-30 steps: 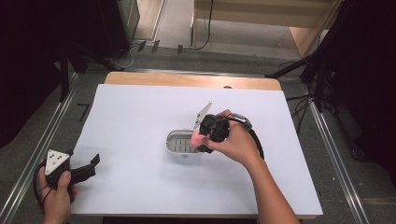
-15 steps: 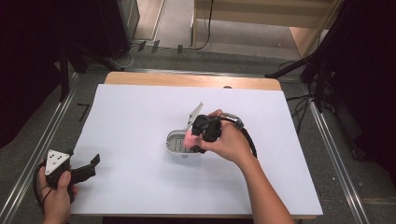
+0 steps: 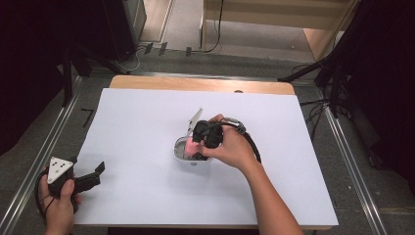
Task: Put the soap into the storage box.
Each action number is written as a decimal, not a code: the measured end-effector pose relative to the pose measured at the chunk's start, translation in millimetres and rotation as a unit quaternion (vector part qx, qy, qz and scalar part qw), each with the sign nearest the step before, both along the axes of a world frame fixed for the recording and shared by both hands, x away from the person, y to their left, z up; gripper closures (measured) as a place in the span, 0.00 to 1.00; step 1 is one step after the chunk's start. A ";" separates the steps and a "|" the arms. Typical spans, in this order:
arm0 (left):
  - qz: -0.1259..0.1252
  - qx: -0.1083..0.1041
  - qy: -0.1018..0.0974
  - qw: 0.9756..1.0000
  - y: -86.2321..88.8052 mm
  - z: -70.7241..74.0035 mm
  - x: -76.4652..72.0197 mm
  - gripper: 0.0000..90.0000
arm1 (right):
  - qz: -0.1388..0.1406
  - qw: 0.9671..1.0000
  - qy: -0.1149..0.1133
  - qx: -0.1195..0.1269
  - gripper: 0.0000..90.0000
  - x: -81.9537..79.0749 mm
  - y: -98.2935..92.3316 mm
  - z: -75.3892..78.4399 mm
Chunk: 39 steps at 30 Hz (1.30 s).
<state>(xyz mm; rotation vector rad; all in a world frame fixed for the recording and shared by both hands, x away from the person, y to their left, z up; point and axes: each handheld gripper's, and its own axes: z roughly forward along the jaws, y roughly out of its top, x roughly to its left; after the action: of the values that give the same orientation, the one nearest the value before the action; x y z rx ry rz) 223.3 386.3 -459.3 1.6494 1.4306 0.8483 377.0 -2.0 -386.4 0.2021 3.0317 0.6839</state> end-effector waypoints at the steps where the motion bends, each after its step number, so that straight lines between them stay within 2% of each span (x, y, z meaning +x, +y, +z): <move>1: 0.000 0.000 0.000 1.000 0.0 0.0 0.0 0.06 | 0.001 1.000 0.000 0.000 0.43 0.6 1.3 -1.0; 15: 0.000 0.000 0.000 1.000 0.1 0.0 -0.1 0.06 | 0.006 1.000 0.002 -0.012 0.43 7.8 7.5 -8.5; 21: 0.001 -0.001 0.000 1.000 0.1 0.0 0.0 0.06 | 0.010 1.000 0.006 -0.010 0.43 9.4 5.7 -9.9; 25: 0.000 -0.002 -0.001 1.000 0.3 -0.1 0.1 0.06 | 0.010 1.000 0.006 -0.020 0.43 8.3 6.0 -12.2; 29: 0.001 -0.002 -0.001 1.000 0.4 -0.1 0.0 0.06 | 0.006 1.000 0.008 -0.011 0.43 8.5 4.0 -11.2; 34: 0.001 -0.002 0.000 1.000 0.3 -0.1 0.1 0.06 | -0.002 1.000 0.012 0.020 0.46 7.3 0.0 -0.9; 39: 0.000 -0.002 0.000 1.000 0.3 -0.1 0.0 0.06 | -0.011 1.000 -0.001 0.029 0.45 5.1 -5.4 4.6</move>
<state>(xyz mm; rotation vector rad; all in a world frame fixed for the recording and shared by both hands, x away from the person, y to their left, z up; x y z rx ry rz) 223.3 386.6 -459.4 1.6458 1.4316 0.8466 382.2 -7.3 -381.8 0.2353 3.0043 0.7711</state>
